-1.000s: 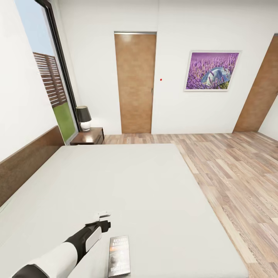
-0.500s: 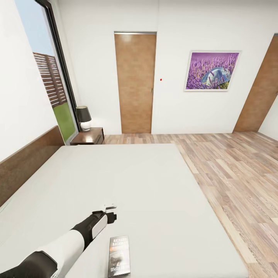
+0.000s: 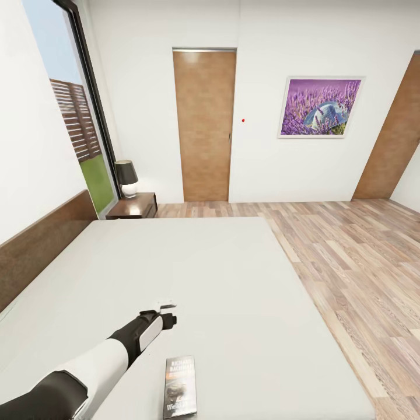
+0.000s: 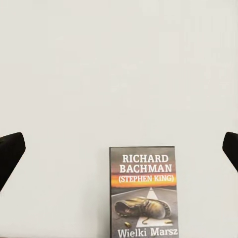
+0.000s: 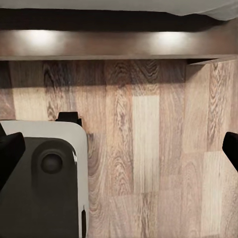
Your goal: In the bedroom, move the book from the bed onto either nightstand, and place the two sandals side by side next to the bed.
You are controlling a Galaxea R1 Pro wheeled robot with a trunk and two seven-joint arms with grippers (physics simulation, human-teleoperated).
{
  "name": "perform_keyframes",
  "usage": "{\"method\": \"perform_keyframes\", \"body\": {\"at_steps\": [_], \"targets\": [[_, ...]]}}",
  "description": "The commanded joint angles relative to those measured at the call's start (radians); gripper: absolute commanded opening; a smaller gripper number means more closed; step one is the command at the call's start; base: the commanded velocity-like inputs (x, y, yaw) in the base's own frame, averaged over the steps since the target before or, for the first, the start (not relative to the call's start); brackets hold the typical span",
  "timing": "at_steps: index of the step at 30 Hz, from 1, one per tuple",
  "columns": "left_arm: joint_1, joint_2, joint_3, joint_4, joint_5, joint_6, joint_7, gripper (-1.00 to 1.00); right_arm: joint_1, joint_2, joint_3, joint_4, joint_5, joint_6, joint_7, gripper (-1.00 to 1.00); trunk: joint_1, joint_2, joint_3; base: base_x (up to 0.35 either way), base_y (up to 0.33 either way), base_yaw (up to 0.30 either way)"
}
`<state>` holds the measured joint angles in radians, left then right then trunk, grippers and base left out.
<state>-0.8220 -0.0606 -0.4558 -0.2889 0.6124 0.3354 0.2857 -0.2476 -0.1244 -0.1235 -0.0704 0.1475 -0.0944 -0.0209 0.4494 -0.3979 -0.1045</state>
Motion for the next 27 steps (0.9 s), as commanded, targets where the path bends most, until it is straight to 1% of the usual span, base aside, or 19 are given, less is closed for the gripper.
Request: {"method": "perform_keyframes", "body": {"at_steps": [1,10,27], "targets": [[-0.004,0.001,-0.008,0.000,0.011,0.004,0.008,1.00,-0.001,0.000,-0.008,0.001,0.010,-0.004,-0.002,1.00,0.001,-0.002,-0.002,0.000,0.000,0.000],[-0.014,0.006,0.000,0.004,0.014,0.004,0.008,1.00,-0.001,-0.001,-0.008,0.002,0.010,-0.004,-0.002,1.00,0.001,-0.002,-0.002,0.000,0.000,0.000],[-0.015,0.007,-0.004,0.002,0.014,0.003,0.009,1.00,0.019,-0.005,-0.008,0.001,0.012,-0.004,-0.002,1.00,0.001,-0.002,-0.002,0.000,0.000,0.000]]}}
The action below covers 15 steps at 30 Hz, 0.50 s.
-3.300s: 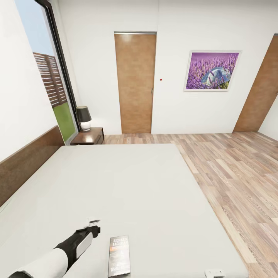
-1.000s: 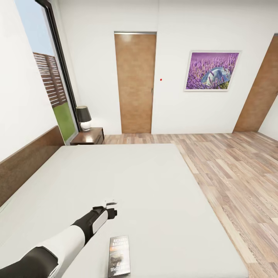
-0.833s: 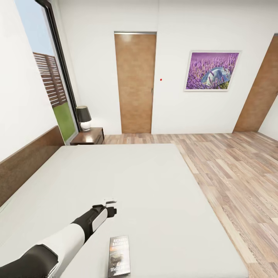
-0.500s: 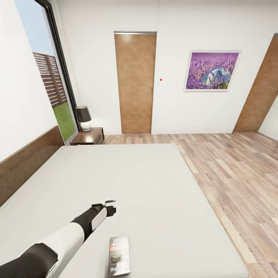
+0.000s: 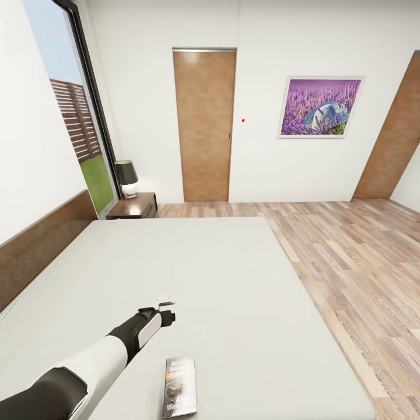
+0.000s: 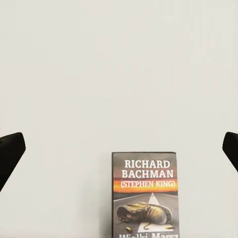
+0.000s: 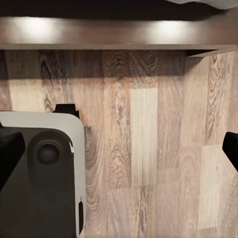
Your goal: In the bedroom, move the book from the bed onto either nightstand, and place the two sandals side by side next to the bed.
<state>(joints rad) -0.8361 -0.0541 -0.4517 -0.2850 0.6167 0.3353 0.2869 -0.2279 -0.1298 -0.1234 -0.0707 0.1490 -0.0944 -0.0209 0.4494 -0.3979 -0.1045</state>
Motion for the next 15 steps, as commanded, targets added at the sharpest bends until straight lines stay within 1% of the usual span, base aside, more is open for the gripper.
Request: {"method": "perform_keyframes", "body": {"at_steps": [1,8,15], "targets": [[-0.001,0.001,-0.008,-0.002,0.010,0.004,0.008,1.00,-0.001,0.000,-0.008,0.001,0.010,-0.004,-0.002,1.00,0.001,-0.002,-0.002,0.000,0.000,0.000],[0.000,0.002,-0.001,-0.005,0.011,0.003,0.001,1.00,0.000,-0.001,-0.007,0.002,0.011,-0.003,-0.002,1.00,0.001,-0.002,-0.004,0.000,0.000,0.000],[0.001,0.002,0.001,-0.008,0.011,0.003,0.006,1.00,0.001,-0.001,-0.004,0.003,0.012,-0.002,-0.002,1.00,0.001,-0.002,-0.012,0.000,0.000,0.000]]}}
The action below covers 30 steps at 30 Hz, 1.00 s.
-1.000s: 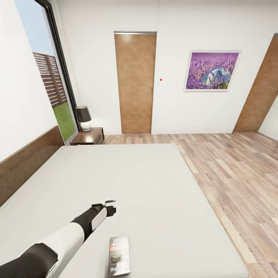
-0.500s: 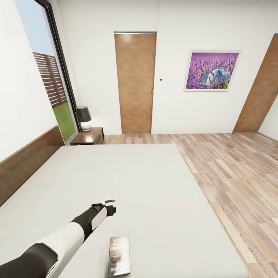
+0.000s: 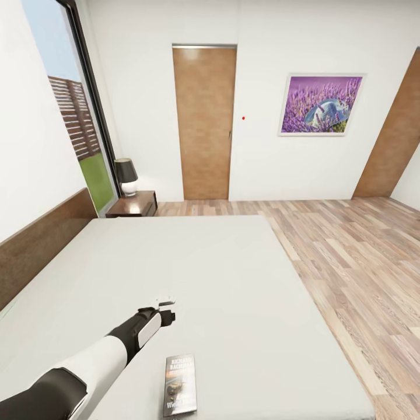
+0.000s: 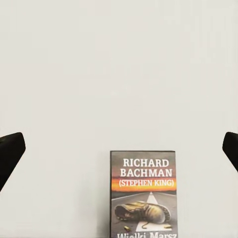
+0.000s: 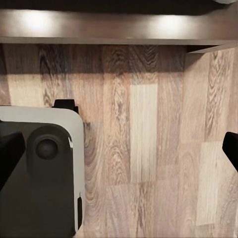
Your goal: In the bedroom, move the book from the bed onto either nightstand, and place the two sandals side by side next to the bed.
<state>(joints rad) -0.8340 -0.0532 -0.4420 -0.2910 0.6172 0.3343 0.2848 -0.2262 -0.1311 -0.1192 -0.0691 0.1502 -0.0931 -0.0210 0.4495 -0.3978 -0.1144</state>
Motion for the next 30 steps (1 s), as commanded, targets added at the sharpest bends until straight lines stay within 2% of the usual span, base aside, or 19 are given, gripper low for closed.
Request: {"method": "perform_keyframes", "body": {"at_steps": [1,17,27,30], "targets": [[-0.001,0.001,-0.008,-0.003,0.010,0.003,0.008,1.00,-0.001,0.000,-0.008,0.001,0.010,-0.004,-0.002,1.00,0.001,-0.002,-0.004,0.000,0.000,0.000],[0.000,0.001,-0.009,-0.004,0.010,0.002,0.005,1.00,0.001,-0.002,-0.008,0.002,0.010,-0.004,-0.002,1.00,0.001,-0.002,-0.029,0.000,0.000,0.000],[-0.001,0.000,-0.011,-0.005,0.010,0.002,0.002,1.00,0.008,-0.013,-0.007,0.002,0.010,-0.004,-0.002,1.00,0.001,-0.002,-0.044,0.000,0.000,0.000],[-0.003,0.000,-0.012,-0.006,0.010,0.003,-0.001,1.00,0.009,-0.014,-0.007,0.002,0.010,-0.004,-0.002,1.00,0.012,-0.023,-0.055,0.000,0.000,0.000]]}}
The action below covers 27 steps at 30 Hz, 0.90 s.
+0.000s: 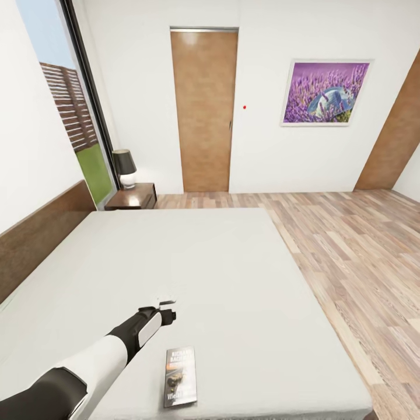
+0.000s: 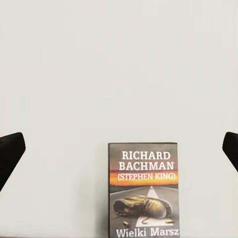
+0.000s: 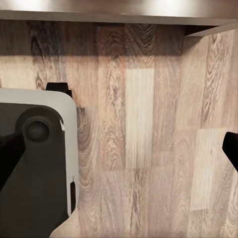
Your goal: In the bedroom, move the book from the bed onto either nightstand, and place the two sandals side by side next to the bed.
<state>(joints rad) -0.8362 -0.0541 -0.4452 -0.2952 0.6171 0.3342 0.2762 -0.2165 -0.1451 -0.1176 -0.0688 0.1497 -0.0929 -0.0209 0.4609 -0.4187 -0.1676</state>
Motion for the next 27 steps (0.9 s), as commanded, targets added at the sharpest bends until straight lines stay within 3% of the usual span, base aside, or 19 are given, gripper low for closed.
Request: {"method": "perform_keyframes", "body": {"at_steps": [1,17,27], "targets": [[-0.002,0.001,-0.009,-0.003,0.010,0.004,0.007,1.00,-0.001,0.000,-0.008,0.001,0.010,-0.004,-0.002,1.00,0.004,-0.009,-0.006,0.000,0.000,0.000],[-0.077,0.000,-0.009,-0.016,0.010,0.044,0.015,1.00,0.004,-0.001,-0.007,0.001,0.011,-0.004,-0.002,1.00,0.066,-0.121,-0.058,0.000,0.000,0.000],[-0.091,-0.002,-0.009,-0.019,0.009,0.058,0.019,1.00,0.008,-0.004,-0.007,0.001,0.011,-0.004,-0.002,1.00,0.104,-0.191,-0.089,0.000,0.000,0.000]]}}
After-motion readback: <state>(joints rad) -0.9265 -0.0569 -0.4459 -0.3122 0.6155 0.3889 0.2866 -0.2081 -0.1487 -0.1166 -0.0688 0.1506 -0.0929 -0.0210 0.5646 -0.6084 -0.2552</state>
